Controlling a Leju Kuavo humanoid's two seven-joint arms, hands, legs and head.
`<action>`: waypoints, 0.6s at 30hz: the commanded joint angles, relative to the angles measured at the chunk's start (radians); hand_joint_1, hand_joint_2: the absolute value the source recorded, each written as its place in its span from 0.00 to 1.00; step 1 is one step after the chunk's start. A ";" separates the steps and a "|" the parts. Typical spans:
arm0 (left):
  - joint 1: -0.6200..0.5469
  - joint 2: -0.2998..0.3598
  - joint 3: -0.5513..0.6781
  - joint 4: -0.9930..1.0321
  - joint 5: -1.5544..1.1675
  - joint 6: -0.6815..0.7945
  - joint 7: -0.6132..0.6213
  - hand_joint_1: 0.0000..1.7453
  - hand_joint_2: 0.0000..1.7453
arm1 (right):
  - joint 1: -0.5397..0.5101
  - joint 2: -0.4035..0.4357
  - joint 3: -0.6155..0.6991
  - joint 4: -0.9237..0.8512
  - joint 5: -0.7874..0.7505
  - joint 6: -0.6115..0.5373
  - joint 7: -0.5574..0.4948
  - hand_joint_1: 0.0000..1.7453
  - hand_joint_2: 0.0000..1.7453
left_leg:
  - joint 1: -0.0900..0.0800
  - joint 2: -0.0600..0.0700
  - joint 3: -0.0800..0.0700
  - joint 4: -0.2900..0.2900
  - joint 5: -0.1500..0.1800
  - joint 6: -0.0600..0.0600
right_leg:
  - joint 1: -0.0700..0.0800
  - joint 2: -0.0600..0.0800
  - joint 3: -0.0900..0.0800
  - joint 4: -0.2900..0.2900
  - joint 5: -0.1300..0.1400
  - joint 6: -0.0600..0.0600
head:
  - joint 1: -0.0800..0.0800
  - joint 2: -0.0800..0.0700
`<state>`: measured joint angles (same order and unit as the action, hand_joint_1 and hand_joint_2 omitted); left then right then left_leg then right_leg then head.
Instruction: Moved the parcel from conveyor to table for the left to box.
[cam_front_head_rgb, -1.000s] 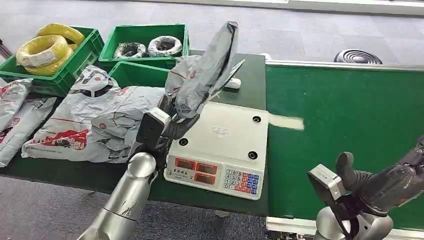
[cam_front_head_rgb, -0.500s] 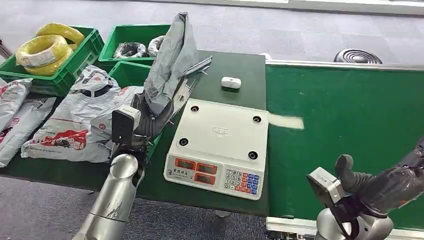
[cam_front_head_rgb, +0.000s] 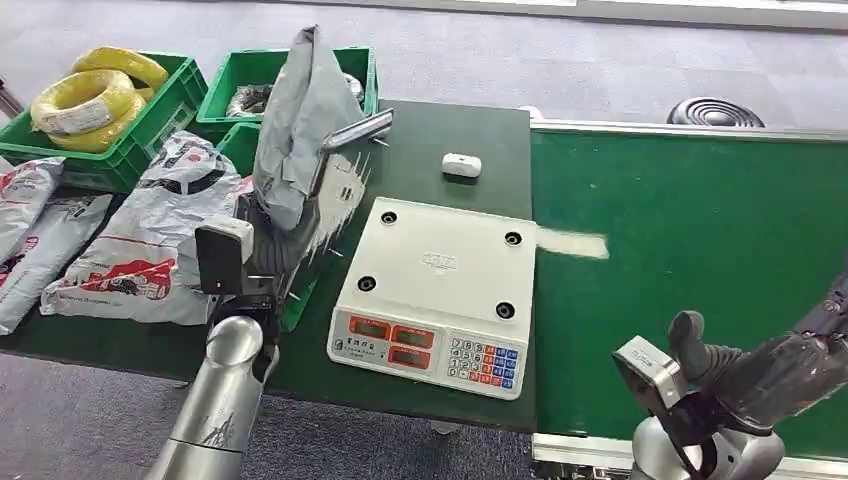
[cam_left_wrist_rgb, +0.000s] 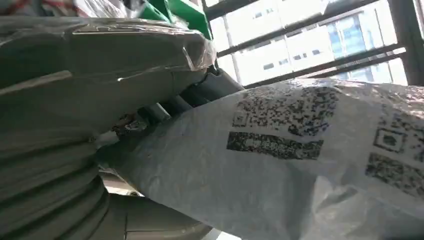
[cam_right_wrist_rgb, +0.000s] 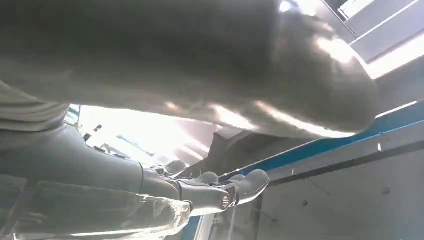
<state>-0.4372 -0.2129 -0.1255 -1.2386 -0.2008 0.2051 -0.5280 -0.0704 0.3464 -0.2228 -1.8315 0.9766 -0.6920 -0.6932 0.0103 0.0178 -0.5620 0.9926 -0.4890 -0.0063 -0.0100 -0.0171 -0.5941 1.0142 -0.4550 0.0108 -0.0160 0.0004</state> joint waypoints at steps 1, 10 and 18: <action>-0.124 0.058 0.224 0.215 0.072 0.128 0.025 0.95 1.00 | -0.028 0.003 0.041 0.104 -0.010 -0.006 -0.005 0.00 0.00 | 0.001 0.003 0.003 -0.001 0.000 0.000 | 0.000 0.005 0.001 -0.001 0.001 -0.001 | 0.000 0.000; -0.246 0.111 0.325 0.440 0.091 0.257 0.021 0.95 1.00 | -0.032 0.003 0.064 0.122 -0.032 -0.006 -0.005 0.00 0.00 | 0.001 0.002 0.004 -0.001 0.001 -0.001 | 0.001 0.003 0.003 0.000 0.001 -0.001 | 0.000 0.000; -0.269 0.087 0.327 0.483 0.118 0.281 -0.053 0.95 1.00 | -0.028 0.003 0.066 0.141 -0.045 -0.006 -0.005 0.00 0.00 | 0.001 0.001 0.005 -0.003 0.002 -0.001 | 0.001 0.004 0.004 -0.003 0.003 -0.002 | 0.000 0.000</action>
<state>-0.6454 -0.1350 0.1633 -0.9029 -0.0885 0.4708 -0.5524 -0.0764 0.3468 -0.1617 -1.7689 0.9438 -0.6920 -0.6935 0.0111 0.0192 -0.5593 0.9924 -0.4877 -0.0078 -0.0092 -0.0161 -0.5924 1.0147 -0.4539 0.0092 -0.0164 0.0004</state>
